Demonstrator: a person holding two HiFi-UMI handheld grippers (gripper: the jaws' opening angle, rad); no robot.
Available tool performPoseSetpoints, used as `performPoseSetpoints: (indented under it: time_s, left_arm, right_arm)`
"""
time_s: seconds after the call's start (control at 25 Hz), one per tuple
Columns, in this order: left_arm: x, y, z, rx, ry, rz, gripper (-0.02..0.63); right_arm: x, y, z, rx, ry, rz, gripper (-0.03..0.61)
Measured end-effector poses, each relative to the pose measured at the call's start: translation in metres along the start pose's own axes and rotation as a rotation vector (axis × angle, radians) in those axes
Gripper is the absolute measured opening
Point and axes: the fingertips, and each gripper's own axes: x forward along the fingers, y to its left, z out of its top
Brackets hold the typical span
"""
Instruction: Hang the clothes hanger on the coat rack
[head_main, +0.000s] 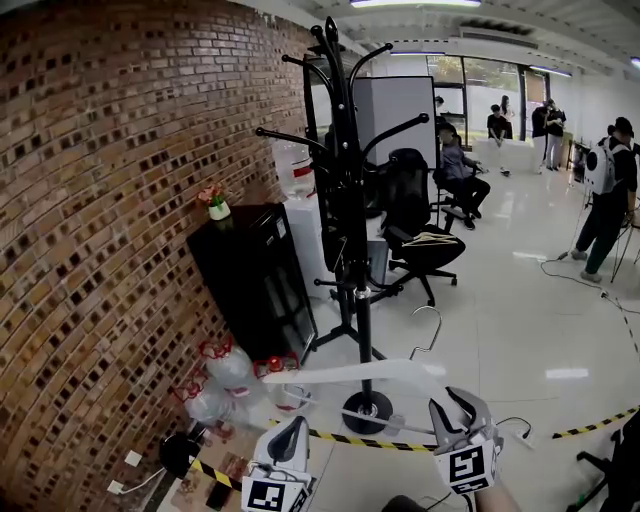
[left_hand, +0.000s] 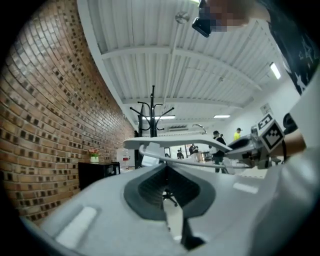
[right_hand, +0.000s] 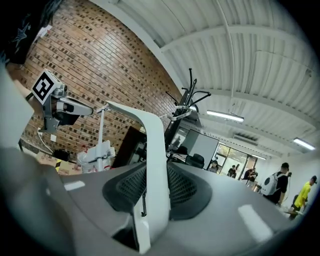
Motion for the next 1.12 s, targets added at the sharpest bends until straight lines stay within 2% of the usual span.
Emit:
performPoseSetpoints:
  time_s: [0.16, 0.32, 0.48, 0.68, 0.92, 1.12]
  left_arm:
    - [0.004, 0.014, 0.004, -0.020, 0.016, 0.041, 0.005]
    - [0.015, 0.031, 0.008, -0.023, 0.028, 0.083, 0.005]
    - [0.043, 0.043, 0.026, -0.029, 0.011, 0.123, 0.005]
    - [0.086, 0.049, 0.022, -0.026, 0.022, 0.147, 0.005]
    - [0.116, 0.056, 0.027, -0.013, -0.003, 0.146, 0.006]
    - [0.137, 0.074, 0.034, -0.011, -0.027, 0.120, 0.005]
  right_arm:
    - [0.030, -0.003, 0.018, -0.048, -0.036, 0.008, 0.118]
    - [0.060, 0.001, 0.035, -0.048, -0.075, 0.059, 0.119]
    - [0.090, -0.004, 0.046, -0.078, -0.105, 0.094, 0.119]
    - [0.129, -0.011, 0.047, -0.122, -0.140, 0.128, 0.118]
    - [0.158, -0.011, 0.056, -0.139, -0.170, 0.158, 0.118]
    - [0.178, -0.009, 0.065, -0.152, -0.157, 0.144, 0.120]
